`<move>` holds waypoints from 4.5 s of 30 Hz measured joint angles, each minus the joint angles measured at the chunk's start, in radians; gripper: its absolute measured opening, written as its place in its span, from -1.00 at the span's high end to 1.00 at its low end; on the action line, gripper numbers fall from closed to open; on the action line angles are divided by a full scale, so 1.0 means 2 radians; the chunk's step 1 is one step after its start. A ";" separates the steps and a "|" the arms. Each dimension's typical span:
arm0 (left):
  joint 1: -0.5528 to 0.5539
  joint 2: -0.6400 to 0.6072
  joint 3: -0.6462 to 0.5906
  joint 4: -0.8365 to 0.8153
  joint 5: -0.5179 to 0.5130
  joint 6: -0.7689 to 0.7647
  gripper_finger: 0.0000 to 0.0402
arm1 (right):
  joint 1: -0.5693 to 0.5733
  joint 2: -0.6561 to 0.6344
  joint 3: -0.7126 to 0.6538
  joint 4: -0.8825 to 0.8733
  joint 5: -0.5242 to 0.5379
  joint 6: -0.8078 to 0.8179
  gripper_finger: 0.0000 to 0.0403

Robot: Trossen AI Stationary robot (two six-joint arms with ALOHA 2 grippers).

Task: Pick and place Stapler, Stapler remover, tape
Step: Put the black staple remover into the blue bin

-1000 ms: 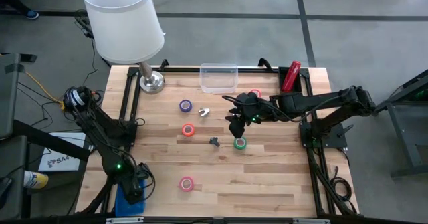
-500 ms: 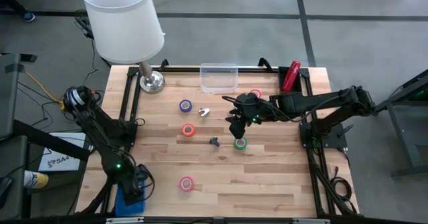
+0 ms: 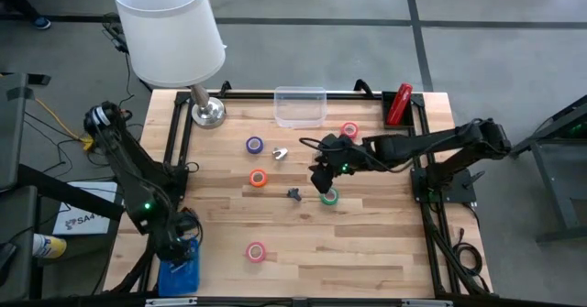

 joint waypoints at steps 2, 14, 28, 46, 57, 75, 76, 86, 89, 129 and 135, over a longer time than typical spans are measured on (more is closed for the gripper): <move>0.000 -0.016 0.000 -0.008 -0.032 -0.005 -0.12 | 0.000 0.002 -0.017 0.021 0.000 0.018 0.20; 0.000 -0.057 0.000 -0.044 -0.158 -0.007 -0.12 | 0.010 0.002 -0.186 0.278 -0.028 0.012 0.20; 0.000 -0.057 0.000 -0.054 -0.185 -0.007 -0.12 | 0.091 0.070 -0.225 0.388 0.089 -0.061 0.20; 0.000 -0.057 0.000 -0.057 -0.173 -0.007 -0.12 | 0.104 0.205 -0.090 0.270 0.125 -0.072 -0.08; 0.000 -0.057 0.000 -0.061 -0.173 -0.007 -0.12 | 0.098 0.210 -0.088 0.253 0.124 -0.029 -0.40; 0.000 -0.057 0.000 -0.068 -0.174 -0.007 -0.12 | 0.080 0.254 -0.087 0.304 0.100 -0.030 -0.16; 0.000 -0.057 0.000 -0.068 -0.174 -0.007 -0.12 | 0.079 0.254 -0.087 0.300 0.096 -0.030 -0.14; 0.000 -0.057 0.000 -0.068 -0.181 -0.007 -0.12 | 0.072 0.254 -0.087 0.302 0.085 -0.043 0.21; 0.000 -0.057 0.000 -0.068 -0.181 -0.007 -0.12 | 0.068 0.254 -0.087 0.302 0.077 -0.043 0.32; 0.000 -0.057 0.000 -0.036 -0.355 0.004 -0.12 | 0.063 0.136 -0.088 0.355 0.015 -0.110 0.81; 0.000 -0.058 0.000 0.012 -0.534 0.070 -0.12 | 0.054 0.092 -0.088 0.395 0.013 -0.149 0.81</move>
